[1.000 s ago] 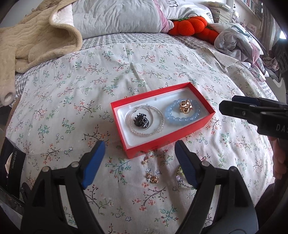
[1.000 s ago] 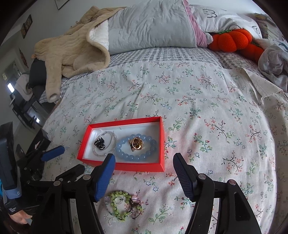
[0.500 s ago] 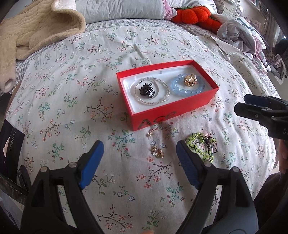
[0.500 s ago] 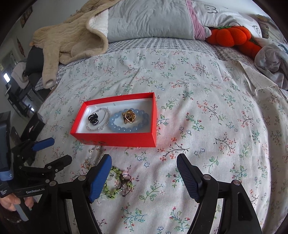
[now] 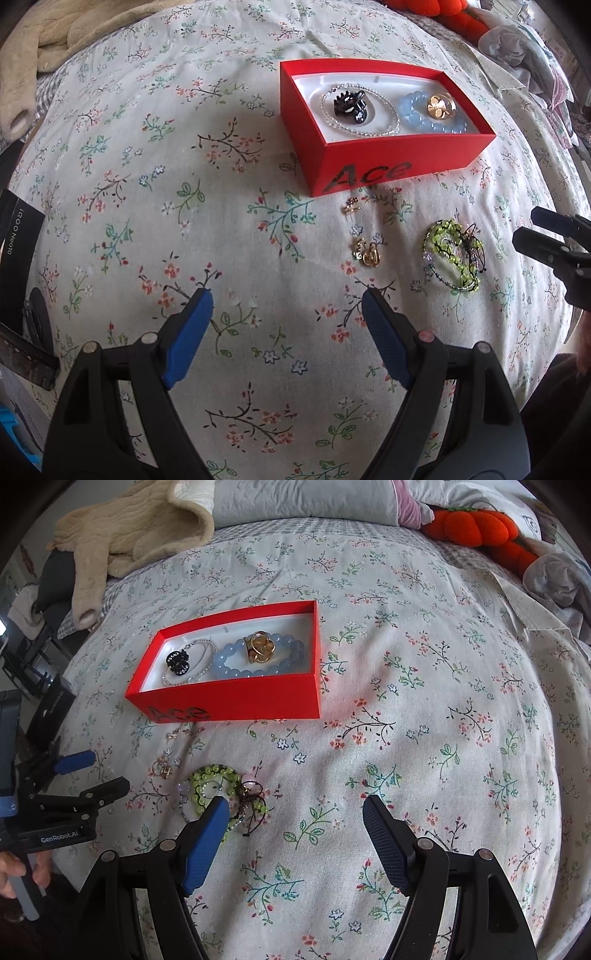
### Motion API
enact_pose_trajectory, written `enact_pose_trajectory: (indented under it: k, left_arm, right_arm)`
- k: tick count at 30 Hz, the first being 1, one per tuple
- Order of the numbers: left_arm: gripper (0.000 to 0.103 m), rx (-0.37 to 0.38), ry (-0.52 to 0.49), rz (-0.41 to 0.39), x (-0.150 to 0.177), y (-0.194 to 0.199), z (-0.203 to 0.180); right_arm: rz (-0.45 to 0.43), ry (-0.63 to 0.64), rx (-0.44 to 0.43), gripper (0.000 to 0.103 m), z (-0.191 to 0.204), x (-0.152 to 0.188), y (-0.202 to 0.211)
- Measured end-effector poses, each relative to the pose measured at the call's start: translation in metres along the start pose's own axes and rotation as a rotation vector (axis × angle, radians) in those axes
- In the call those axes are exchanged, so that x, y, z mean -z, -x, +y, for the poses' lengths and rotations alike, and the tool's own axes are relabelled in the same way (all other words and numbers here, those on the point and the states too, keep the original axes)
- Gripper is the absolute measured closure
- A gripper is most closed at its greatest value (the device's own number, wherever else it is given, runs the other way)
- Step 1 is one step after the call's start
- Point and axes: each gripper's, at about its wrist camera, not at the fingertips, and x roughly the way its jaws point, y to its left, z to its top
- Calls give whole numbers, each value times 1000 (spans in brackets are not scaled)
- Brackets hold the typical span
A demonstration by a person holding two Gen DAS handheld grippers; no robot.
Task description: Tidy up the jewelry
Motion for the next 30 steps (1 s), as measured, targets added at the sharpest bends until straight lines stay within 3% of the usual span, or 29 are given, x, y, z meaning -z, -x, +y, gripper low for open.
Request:
enact_pose_trajectory:
  k: [8,13,17,25,30]
  left_arm:
    - [22,27,-76,-11,4,-5,-18]
    - [43,46,-156,-22,6,-12,-35]
    - [59,70,-161,-51,2,-9,-38]
    - [70,100,-138,-87,-8,-5,-38]
    - [94,90,-120,-76,-12,-13,-42]
  right_arm:
    - [42,-42,14,27,-4,-1,-10]
    - [48,-53,10,27,-5,-3,-11]
    - [49,-53,10,27,-5,-3,-11]
    - [49,-54,6,27,-7,-3,-10]
    - [48,-51,4,27,-6,-2,-9]
